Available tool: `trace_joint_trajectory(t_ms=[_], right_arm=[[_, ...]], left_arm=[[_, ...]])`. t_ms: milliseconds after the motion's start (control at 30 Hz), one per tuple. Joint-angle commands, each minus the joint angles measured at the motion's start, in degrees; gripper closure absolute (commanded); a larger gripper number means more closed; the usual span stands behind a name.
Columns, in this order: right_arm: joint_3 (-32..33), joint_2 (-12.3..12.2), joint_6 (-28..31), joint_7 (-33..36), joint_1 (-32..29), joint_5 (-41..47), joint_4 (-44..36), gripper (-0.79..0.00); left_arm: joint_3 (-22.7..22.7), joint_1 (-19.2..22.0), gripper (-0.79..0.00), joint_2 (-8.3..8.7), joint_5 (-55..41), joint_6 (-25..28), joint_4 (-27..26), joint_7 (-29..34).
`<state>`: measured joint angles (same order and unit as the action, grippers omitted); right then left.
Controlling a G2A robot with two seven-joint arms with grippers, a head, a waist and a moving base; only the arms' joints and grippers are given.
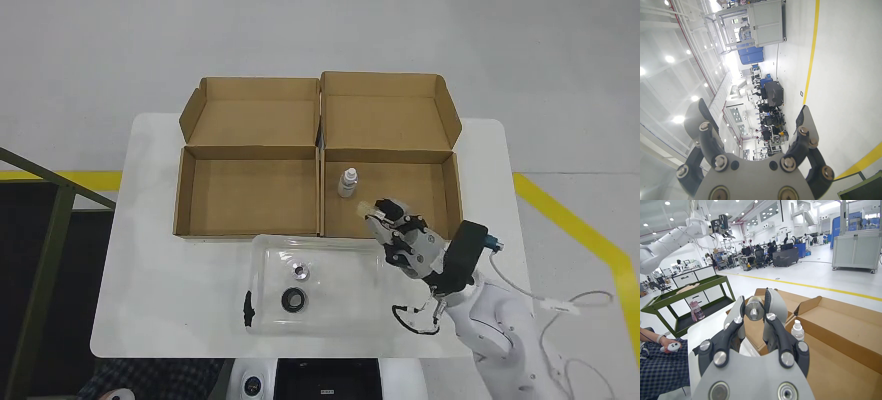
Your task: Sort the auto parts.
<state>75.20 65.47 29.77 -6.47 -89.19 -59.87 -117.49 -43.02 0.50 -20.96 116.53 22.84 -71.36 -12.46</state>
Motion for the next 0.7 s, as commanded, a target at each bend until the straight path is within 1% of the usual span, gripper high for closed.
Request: trace_joint_trajectory(t_ms=[0,133,300,667], right_arm=[[-0.09,-0.07,0.16,2.34,0.51,-0.95,0.32,0.0],[-0.06,-0.2,-0.53,6.57,1.39,-3.13,0.55,0.0],[0.02,-0.23,-2.21,11.31,3.01,-4.0,2.72,0.0],[-0.43,-0.09,-6.09,23.02,9.89,-4.8,8.78,0.0]], left_arm=[[0.0,0.0,-0.785,0.0,0.0,0.0,0.0,0.0],[0.0,0.0,-0.785,0.0,0.0,0.0,0.0,0.0],[0.0,0.0,-0.785,0.0,0.0,0.0,0.0,0.0],[0.0,0.0,-0.785,0.0,0.0,0.0,0.0,0.0]])
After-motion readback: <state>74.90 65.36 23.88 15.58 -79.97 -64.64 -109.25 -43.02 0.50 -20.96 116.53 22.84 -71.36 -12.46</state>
